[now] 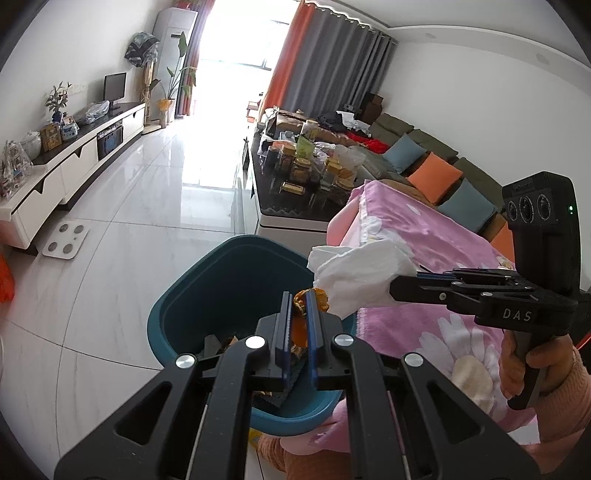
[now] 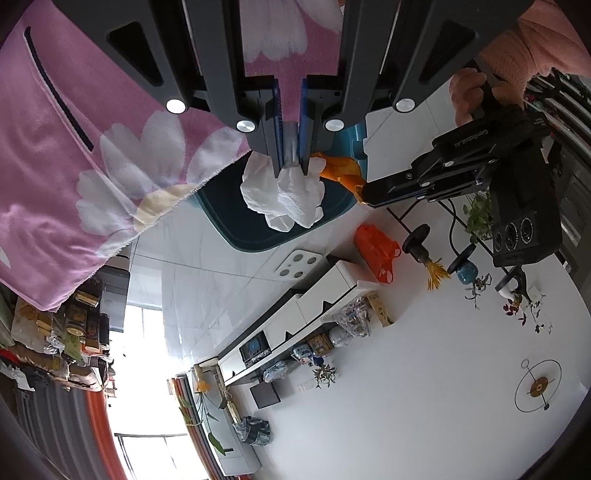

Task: Collect trash
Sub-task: 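Open both grippers to drop the orange peel and tissue into the bin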

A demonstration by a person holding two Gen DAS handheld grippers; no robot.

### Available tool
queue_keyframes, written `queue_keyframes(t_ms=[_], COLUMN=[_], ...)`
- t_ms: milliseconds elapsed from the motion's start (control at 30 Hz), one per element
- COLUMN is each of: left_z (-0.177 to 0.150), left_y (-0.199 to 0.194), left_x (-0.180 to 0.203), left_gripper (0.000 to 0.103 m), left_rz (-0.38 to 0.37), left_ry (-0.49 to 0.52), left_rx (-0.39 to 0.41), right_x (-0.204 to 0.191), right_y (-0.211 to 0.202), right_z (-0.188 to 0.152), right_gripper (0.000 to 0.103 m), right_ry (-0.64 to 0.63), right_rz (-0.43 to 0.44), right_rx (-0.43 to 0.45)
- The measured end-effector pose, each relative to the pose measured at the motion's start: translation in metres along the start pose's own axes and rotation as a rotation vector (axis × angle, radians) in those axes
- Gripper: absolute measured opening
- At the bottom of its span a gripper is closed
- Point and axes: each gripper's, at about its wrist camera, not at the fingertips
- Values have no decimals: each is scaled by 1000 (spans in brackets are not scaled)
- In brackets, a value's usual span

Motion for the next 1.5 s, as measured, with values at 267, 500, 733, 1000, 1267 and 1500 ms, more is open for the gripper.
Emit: queue_keyframes(t_ms=[267,500,733,1000,1267,1500], left_z=[-2,-5,-6,-13,-18,-13], left_y=[8,22,38,61,73,49], left_x=[-7,-8,-11,-27,-27,-7], left_gripper=[8,8,8,8,9,25], left_rz=[15,30,41,36,27,0], left_ry=[-15,-30,-60,-137,-159,-108], left_rx=[-14,-36,-53,-80,-88,-20], right_x=[-2,-5,-5,2,6,8], right_y=[11,24,39,45,42,18], right_z=[4,10,13,10,8,4], right_gripper=[7,9,12,22,22,28], right_ry=[0,-3,1,30,42,42], right_rz=[-13,-30,-48,-48,-35,-16], right_rx=[-25,-53,-80,-88,-84,-37])
Point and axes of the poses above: each gripper's, at about its wrist camera, not at the fingertips, and y roughly the way its jaws point, x to its right, z to its top, and after that the axes turned 1 degree about y, right-handed
